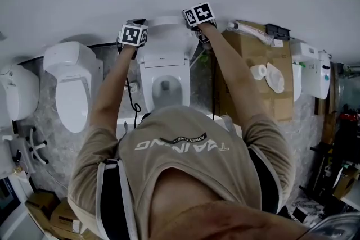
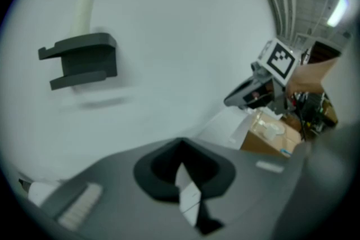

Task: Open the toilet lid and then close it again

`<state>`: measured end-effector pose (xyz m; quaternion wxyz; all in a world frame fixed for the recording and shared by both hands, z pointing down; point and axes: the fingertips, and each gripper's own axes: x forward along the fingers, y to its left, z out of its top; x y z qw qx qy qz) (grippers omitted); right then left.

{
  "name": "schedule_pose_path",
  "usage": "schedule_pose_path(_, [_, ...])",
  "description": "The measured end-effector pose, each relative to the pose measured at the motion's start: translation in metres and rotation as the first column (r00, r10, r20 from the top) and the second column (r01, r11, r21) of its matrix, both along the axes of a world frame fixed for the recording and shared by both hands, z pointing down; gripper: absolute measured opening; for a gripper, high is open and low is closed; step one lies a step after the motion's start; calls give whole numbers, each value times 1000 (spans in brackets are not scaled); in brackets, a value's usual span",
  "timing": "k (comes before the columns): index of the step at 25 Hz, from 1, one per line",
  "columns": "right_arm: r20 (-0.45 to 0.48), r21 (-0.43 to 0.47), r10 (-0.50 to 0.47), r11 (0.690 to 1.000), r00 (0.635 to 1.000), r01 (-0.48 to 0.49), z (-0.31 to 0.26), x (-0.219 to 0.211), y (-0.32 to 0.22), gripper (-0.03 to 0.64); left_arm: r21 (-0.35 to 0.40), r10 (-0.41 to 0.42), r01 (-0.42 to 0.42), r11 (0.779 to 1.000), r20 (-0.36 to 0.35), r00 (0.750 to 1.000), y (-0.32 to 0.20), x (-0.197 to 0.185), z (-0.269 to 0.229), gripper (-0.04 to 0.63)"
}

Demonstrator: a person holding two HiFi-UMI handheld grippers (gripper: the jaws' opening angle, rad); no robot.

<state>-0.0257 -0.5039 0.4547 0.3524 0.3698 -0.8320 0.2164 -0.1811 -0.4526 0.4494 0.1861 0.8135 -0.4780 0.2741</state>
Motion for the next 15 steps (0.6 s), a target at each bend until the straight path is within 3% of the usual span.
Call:
schedule_pose_path(11, [91,14,19,1000,996,-21,-8,5,61,11,-13,0,1,1000,13,1000,56,4,-4,2])
schedule_pose_path(15, [83,17,-12,1000,996,11,-8,7,85,11,-27,-3,4,1000,22,1000,80,6,-5,2])
